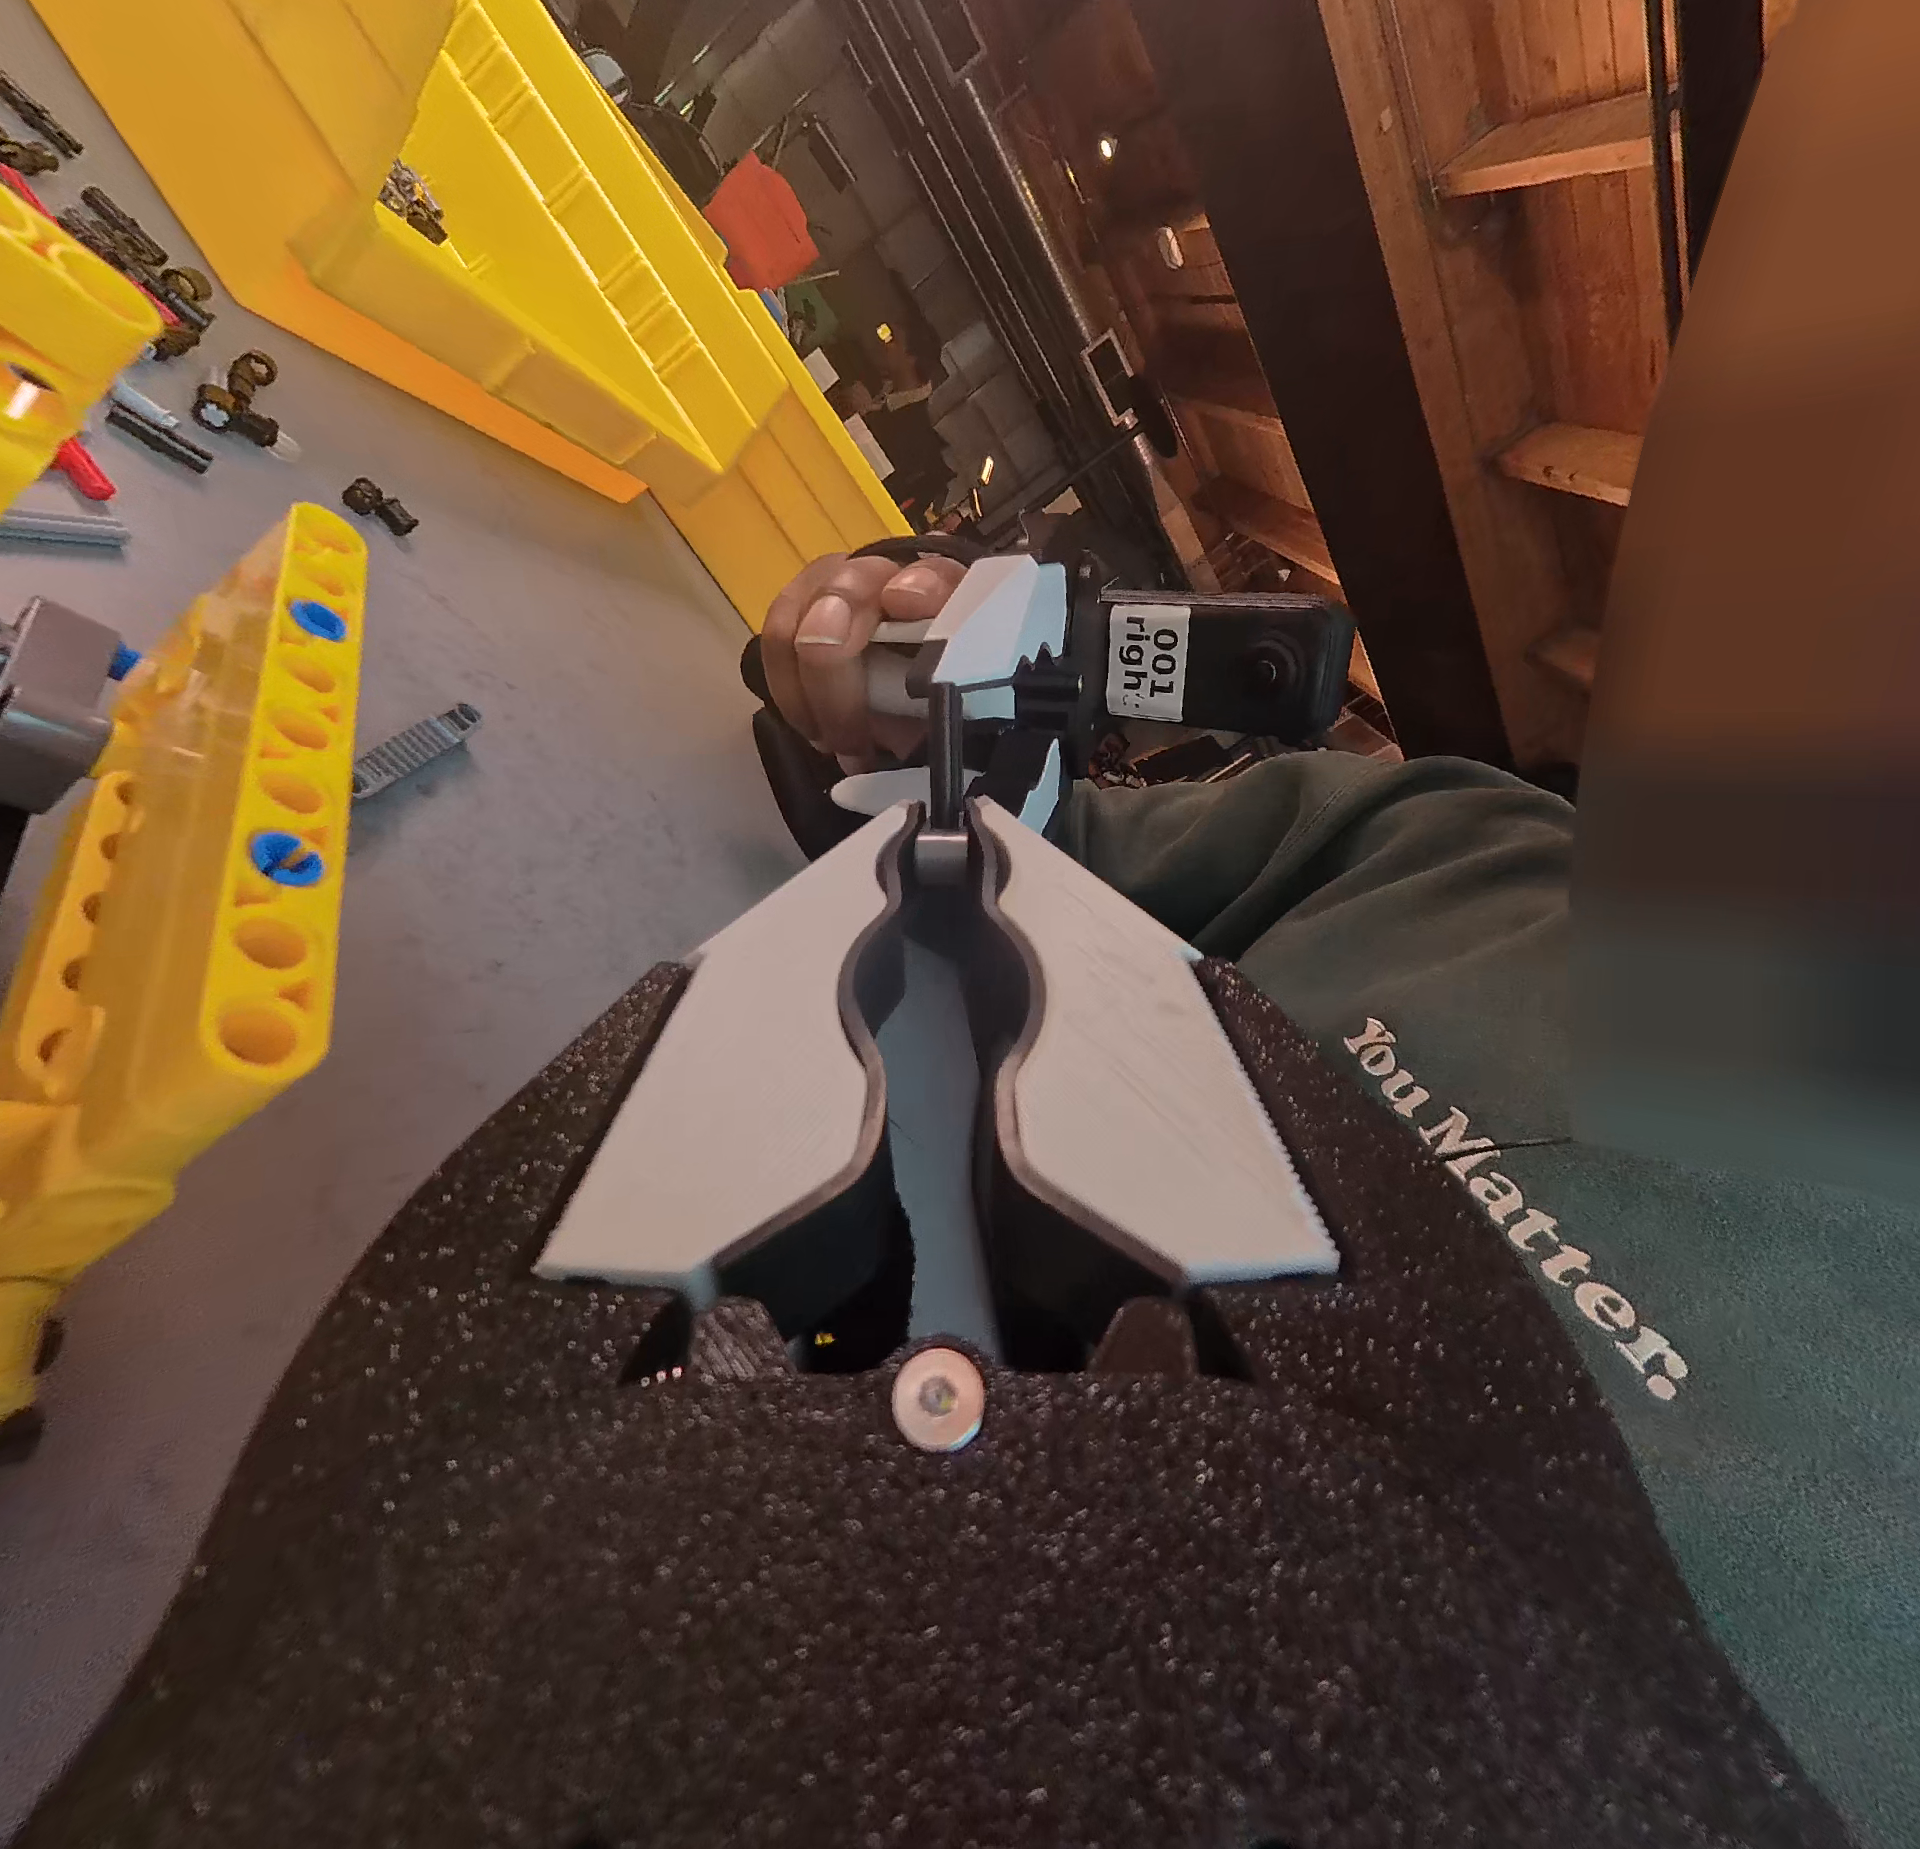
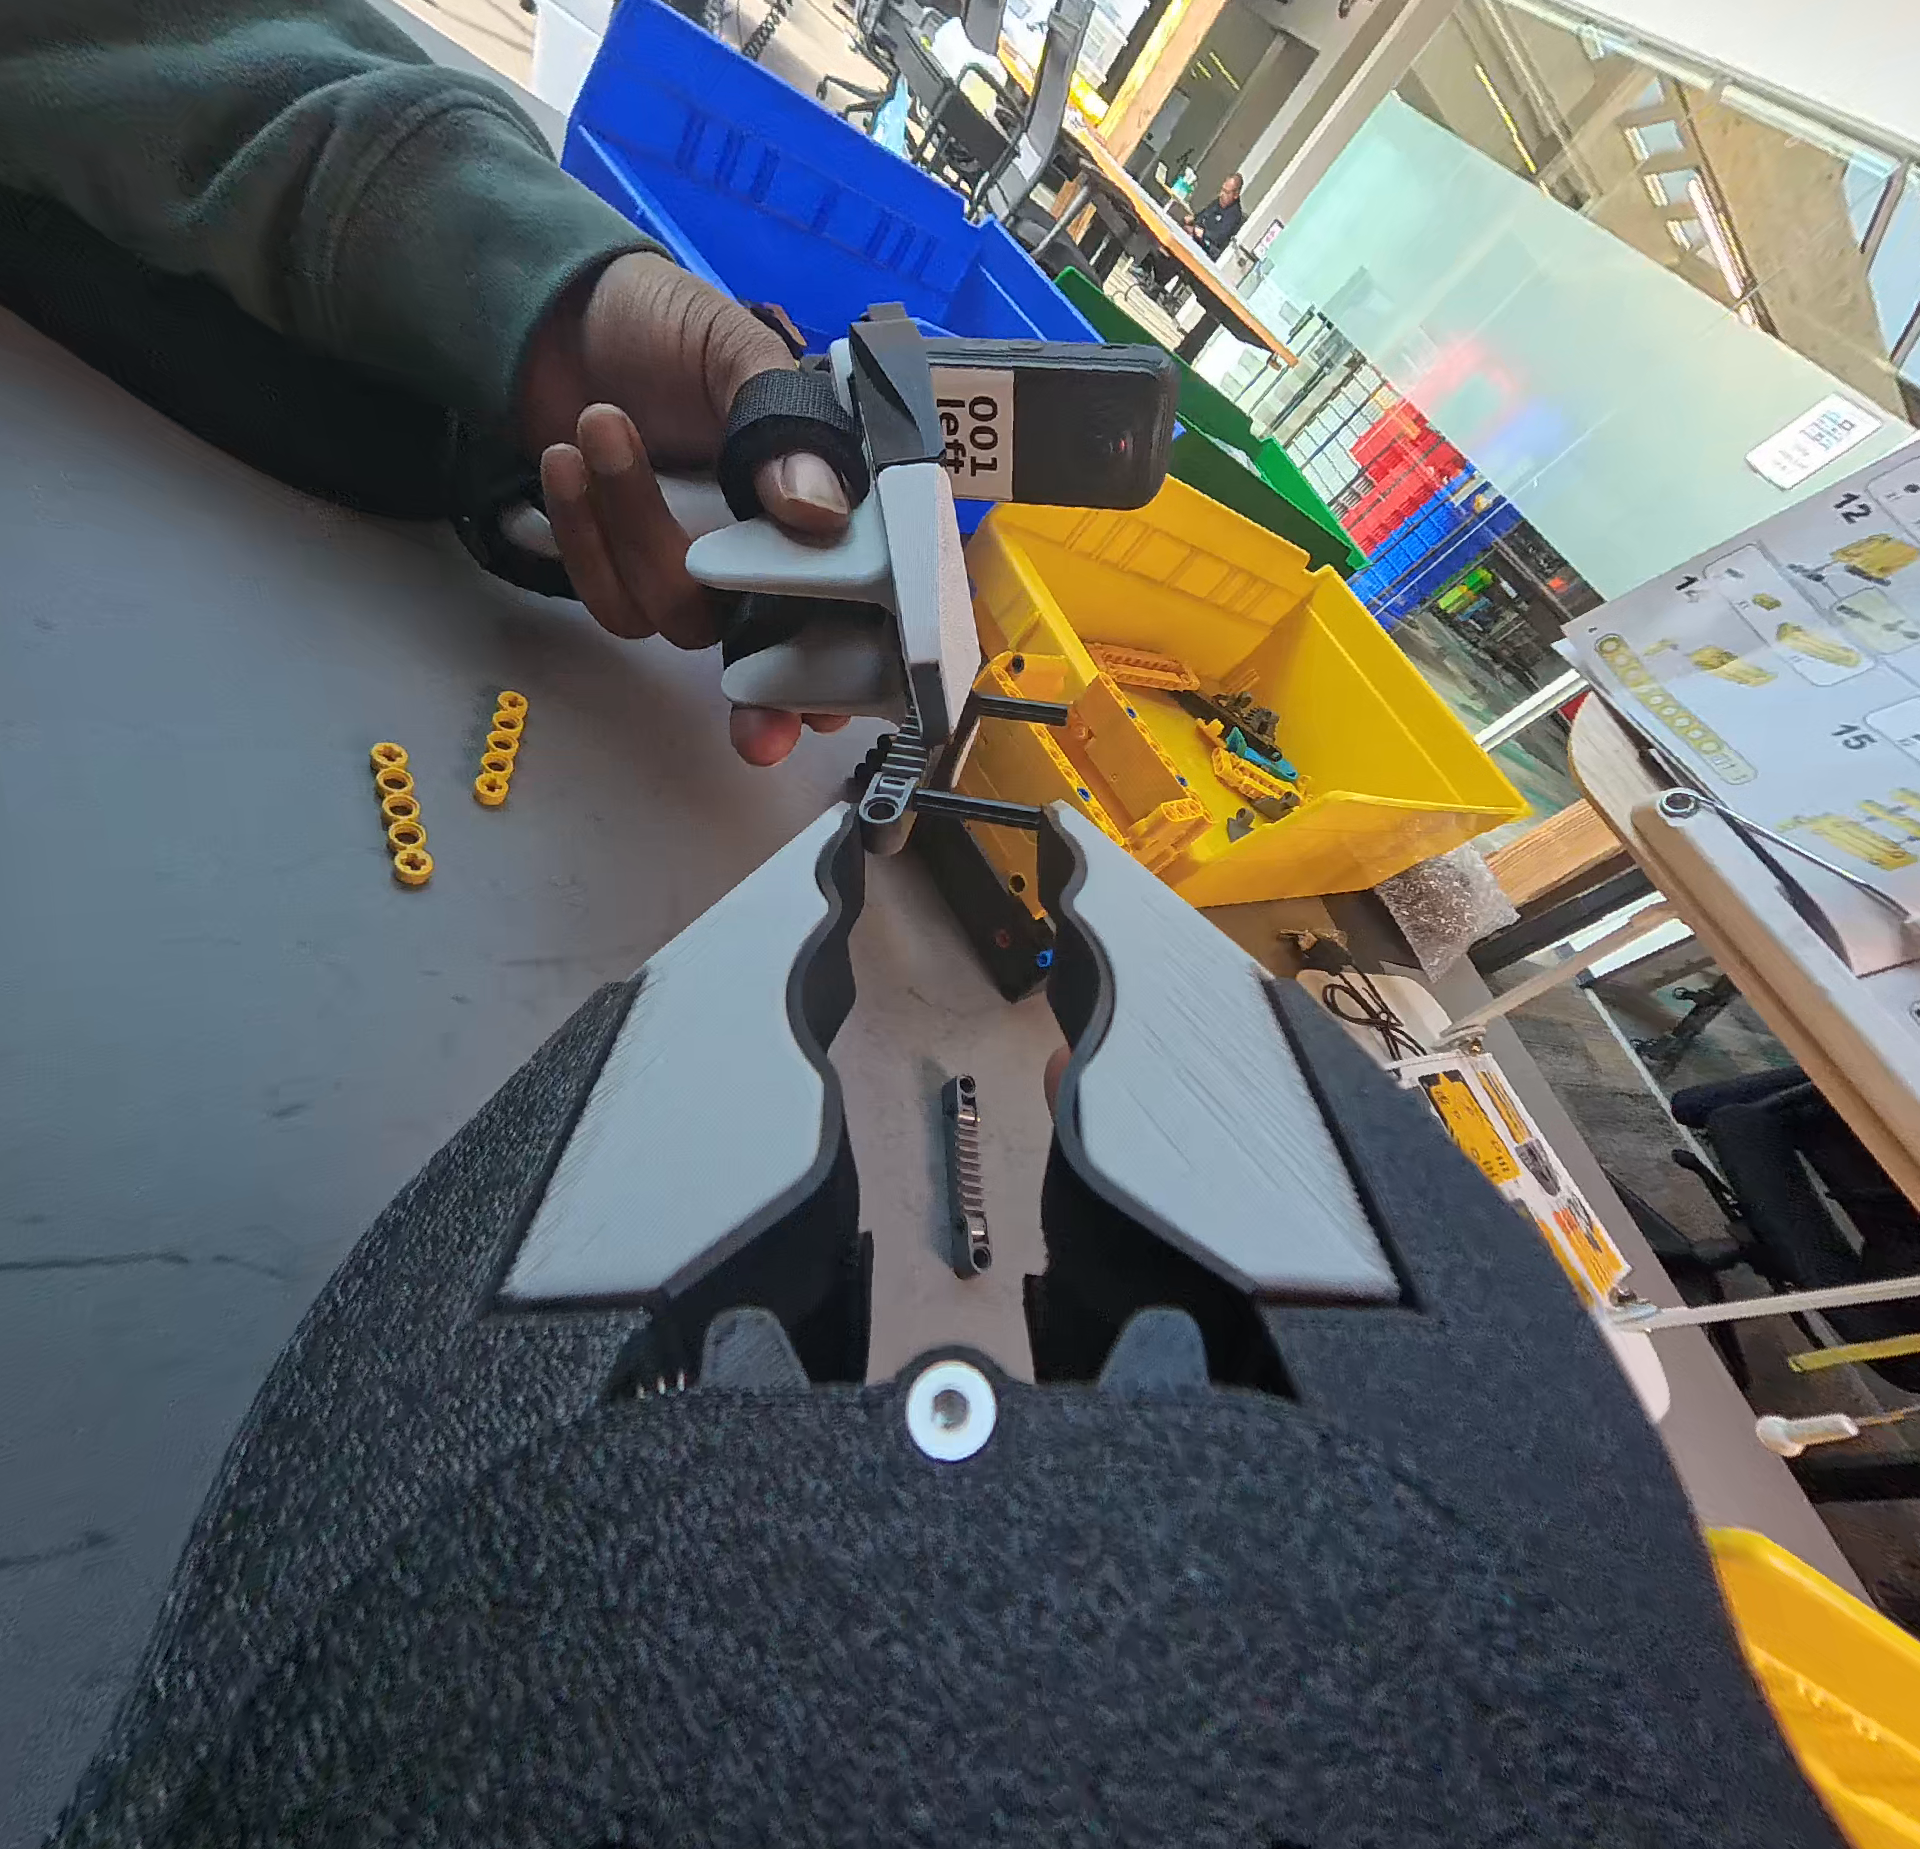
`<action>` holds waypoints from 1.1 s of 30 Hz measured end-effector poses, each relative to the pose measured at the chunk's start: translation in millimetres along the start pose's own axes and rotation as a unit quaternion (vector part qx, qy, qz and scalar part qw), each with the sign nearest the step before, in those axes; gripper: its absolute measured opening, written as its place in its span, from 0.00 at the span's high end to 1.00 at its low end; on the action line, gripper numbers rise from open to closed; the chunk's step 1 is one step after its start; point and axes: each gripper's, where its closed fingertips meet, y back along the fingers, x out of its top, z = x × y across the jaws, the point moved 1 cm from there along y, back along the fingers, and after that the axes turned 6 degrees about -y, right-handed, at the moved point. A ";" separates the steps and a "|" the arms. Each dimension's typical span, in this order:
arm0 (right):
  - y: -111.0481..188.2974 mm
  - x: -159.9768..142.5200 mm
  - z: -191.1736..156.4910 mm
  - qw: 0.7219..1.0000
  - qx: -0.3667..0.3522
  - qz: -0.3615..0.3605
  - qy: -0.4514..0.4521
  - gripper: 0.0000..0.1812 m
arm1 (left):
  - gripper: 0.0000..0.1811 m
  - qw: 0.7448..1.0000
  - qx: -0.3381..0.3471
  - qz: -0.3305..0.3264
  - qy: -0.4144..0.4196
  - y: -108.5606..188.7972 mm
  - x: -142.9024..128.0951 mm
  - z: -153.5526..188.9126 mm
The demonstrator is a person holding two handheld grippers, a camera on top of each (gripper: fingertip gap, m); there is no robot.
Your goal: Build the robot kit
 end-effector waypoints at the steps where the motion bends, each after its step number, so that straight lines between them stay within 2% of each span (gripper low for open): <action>1: -0.3 0.2 0.9 1.000 -0.002 0.000 -0.005 0.82 | 0.97 1.000 0.000 0.005 0.001 0.2 1.3 0.0; 10: -6.0 1.1 5.6 0.999 -0.019 0.002 -0.038 0.83 | 0.97 0.998 0.034 0.003 -0.050 -4.0 2.1 1.7; 15: -6.9 4.5 10.3 0.998 -0.042 0.004 -0.039 0.83 | 0.97 0.998 0.027 0.041 -0.029 -3.7 8.9 2.7; 17: -8.8 5.0 7.3 0.998 -0.045 0.004 -0.036 0.88 | 0.98 0.998 0.025 0.055 -0.022 -4.0 11.2 2.1; 19: -10.5 5.6 8.5 0.998 -0.056 0.002 -0.028 0.89 | 0.98 0.997 0.024 0.064 -0.020 -2.7 13.5 2.0; 25: -12.9 6.6 8.1 0.998 -0.053 0.006 -0.033 0.91 | 0.98 0.997 0.022 0.077 -0.013 -1.8 16.5 1.4; 33: -13.6 1.9 8.7 0.997 -0.070 -0.019 0.010 0.92 | 0.97 0.996 0.032 0.087 -0.013 -2.8 15.9 -3.2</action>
